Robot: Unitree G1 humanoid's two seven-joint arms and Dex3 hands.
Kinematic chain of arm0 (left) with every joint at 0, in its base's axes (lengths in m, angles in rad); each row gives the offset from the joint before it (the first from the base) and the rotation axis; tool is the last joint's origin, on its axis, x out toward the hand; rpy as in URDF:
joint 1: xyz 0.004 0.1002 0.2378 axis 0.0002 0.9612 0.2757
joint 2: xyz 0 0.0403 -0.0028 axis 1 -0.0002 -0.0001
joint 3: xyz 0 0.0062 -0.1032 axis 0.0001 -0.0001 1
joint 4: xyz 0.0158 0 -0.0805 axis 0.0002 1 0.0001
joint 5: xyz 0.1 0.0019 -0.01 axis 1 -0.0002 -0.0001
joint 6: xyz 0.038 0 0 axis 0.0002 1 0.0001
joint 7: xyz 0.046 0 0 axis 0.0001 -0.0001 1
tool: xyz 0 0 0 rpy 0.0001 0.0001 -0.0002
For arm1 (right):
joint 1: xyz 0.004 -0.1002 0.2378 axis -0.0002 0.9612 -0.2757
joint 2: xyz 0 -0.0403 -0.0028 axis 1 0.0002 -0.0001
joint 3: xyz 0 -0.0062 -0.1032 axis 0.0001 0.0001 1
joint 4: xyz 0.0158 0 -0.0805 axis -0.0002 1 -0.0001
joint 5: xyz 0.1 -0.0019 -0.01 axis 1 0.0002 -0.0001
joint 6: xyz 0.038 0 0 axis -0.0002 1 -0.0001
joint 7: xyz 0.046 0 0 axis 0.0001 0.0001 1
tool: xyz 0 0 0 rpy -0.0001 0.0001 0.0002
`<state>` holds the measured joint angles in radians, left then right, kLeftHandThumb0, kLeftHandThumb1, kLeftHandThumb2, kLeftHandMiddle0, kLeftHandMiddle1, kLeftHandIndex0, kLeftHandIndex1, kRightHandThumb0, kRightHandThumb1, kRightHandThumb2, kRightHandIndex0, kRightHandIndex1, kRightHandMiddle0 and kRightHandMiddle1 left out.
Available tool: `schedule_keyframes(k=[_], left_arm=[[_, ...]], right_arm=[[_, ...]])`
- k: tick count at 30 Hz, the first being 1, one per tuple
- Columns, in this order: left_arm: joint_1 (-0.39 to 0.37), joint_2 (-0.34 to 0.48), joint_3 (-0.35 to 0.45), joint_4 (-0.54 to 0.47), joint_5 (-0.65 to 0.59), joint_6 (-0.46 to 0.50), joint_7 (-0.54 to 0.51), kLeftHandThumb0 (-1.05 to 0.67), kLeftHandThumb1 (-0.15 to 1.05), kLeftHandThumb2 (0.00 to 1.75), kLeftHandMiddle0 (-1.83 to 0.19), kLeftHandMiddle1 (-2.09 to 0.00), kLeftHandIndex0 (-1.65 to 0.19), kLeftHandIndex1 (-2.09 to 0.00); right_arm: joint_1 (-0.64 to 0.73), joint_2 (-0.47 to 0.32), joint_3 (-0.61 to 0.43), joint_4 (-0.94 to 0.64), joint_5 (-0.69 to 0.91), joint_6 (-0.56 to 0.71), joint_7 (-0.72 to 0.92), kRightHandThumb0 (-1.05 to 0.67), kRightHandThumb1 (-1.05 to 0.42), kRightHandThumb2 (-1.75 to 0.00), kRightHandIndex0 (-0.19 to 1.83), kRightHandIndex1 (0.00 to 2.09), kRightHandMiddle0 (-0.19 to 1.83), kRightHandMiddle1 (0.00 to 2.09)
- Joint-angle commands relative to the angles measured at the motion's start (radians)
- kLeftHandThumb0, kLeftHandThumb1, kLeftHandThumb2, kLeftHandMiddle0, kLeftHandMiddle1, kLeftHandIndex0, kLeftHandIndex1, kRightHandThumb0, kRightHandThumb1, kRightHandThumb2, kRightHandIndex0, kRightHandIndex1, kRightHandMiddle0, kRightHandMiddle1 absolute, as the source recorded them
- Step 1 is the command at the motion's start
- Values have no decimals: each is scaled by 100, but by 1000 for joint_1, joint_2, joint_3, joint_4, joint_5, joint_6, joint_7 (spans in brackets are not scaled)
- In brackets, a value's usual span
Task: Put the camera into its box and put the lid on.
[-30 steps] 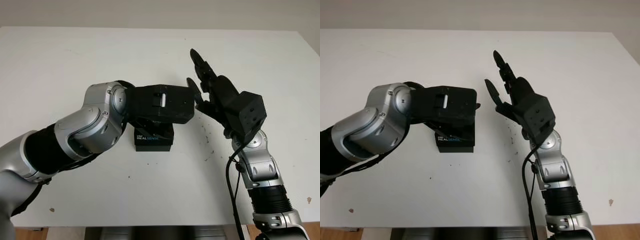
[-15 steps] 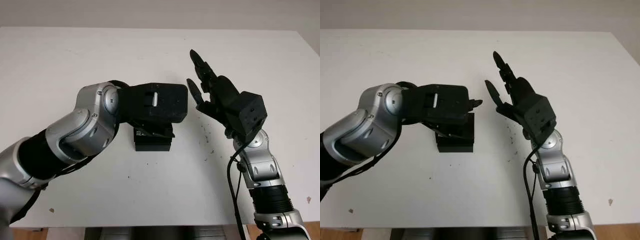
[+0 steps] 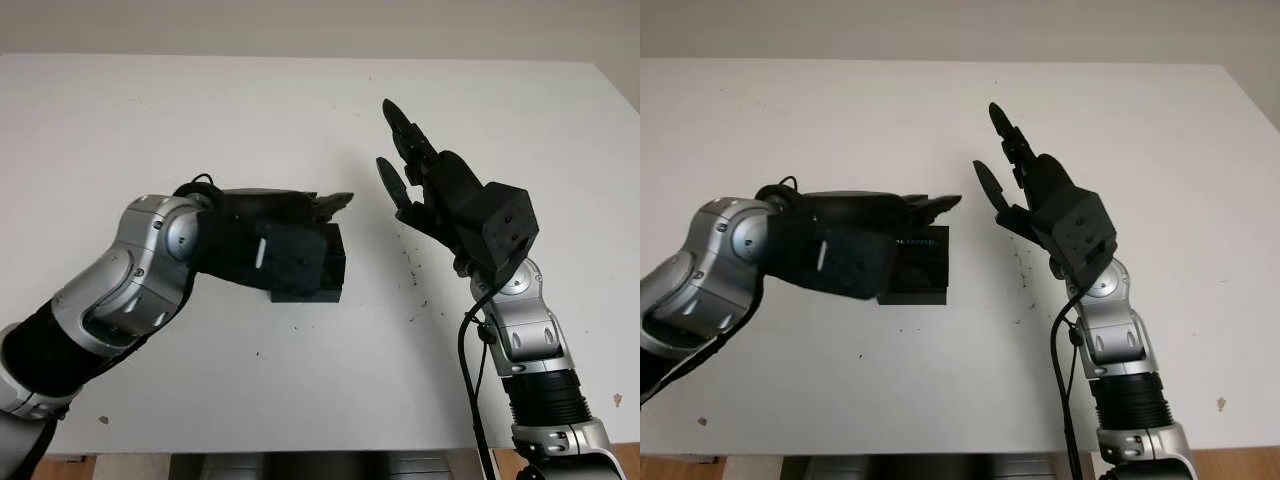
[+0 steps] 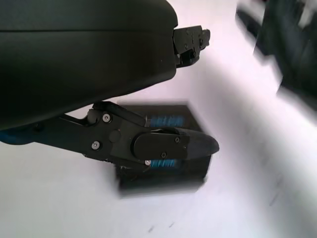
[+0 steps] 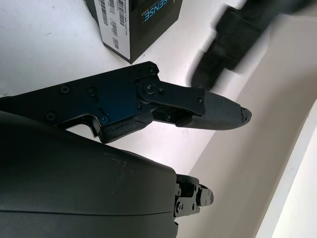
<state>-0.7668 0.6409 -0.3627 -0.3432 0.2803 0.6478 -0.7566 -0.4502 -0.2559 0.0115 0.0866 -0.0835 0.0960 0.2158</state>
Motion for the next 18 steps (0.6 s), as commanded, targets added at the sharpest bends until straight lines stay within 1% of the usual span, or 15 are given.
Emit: schedule_keyframes(k=[1, 3, 5, 7, 10, 14, 16, 18], left_arm=[[10, -46, 109, -14, -47, -2, 51, -55, 105, 30, -11, -17, 3, -9], [27, -94, 209, -1, -109, -38, 114, -53, 105, 26, -16, -16, -7, -14], [34, -126, 280, 7, -151, -69, 170, -54, 105, 24, -22, -15, -14, -16], [35, -146, 339, 23, -206, -83, 192, -56, 105, 21, -26, -14, -16, -18], [36, -140, 406, 70, -290, -124, 180, -63, 105, 24, -25, -12, -13, -16], [11, -129, 497, 132, -438, -72, 139, -74, 105, 22, -16, -6, -5, -12], [8, -108, 522, 163, -476, -79, 127, -79, 105, 23, -12, -4, -2, -10], [7, -72, 525, 211, -488, -110, 98, -81, 105, 22, -9, -3, 0, -9]], right_arm=[[-2, -2, -11, 10, 10, -17, -2, -77, -105, -60, -6, 6, -2, 5], [-2, -3, -12, 17, 12, -27, -3, -77, -105, -60, -6, 6, -3, 5], [-3, -5, -13, 24, 14, -35, -2, -76, -105, -60, -6, 6, -3, 5], [-3, -7, -12, 24, 12, -26, -2, -77, -105, -60, -6, 6, -4, 5], [-1, -11, -8, 17, -4, -14, -11, -77, -105, -61, -6, 6, -2, 5], [1, -9, -12, 23, -7, -26, -17, -77, -105, -61, -4, 7, -2, 6], [1, -9, -14, 21, -5, -21, -15, -77, -105, -61, -4, 6, -3, 5], [2, -8, -16, 23, -2, -26, -14, -76, -105, -61, -5, 6, -3, 5]])
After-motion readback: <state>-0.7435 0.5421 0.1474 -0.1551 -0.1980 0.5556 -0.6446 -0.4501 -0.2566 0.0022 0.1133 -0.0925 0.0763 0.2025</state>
